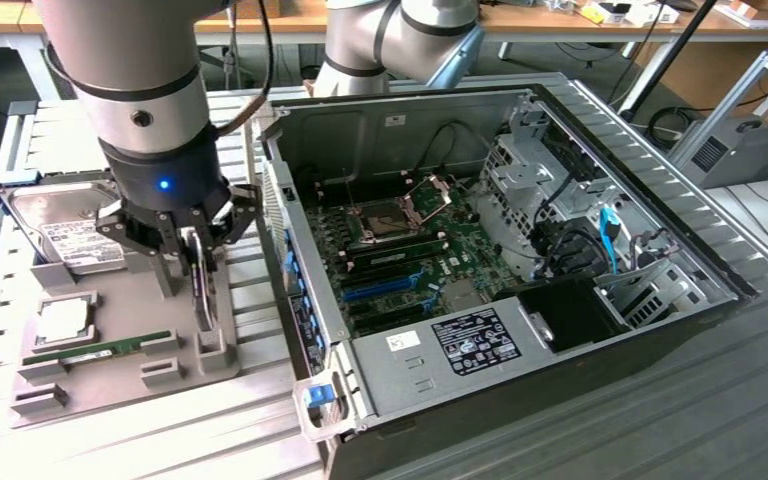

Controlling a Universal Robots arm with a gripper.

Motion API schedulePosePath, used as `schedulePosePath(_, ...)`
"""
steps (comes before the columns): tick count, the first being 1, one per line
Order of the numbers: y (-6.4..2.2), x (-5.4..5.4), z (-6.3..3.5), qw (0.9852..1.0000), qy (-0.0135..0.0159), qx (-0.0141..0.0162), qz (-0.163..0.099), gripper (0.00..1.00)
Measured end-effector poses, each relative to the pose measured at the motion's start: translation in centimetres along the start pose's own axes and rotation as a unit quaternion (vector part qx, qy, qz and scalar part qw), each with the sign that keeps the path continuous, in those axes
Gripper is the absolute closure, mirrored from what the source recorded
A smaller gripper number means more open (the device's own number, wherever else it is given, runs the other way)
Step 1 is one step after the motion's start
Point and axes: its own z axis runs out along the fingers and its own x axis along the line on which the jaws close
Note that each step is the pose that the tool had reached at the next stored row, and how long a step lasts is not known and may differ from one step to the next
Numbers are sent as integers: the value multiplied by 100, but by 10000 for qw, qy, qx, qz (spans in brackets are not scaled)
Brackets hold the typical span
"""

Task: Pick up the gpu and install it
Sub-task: 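Pick up the gpu and move the gpu toward the slot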

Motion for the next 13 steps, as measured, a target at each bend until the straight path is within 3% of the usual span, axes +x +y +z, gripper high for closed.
schedulePosePath(9, 18, -9, -406, 10000, 0, 1, 0, 73)
schedulePosePath(13, 24, -12, -535, 10000, 1, 1, 0, 73)
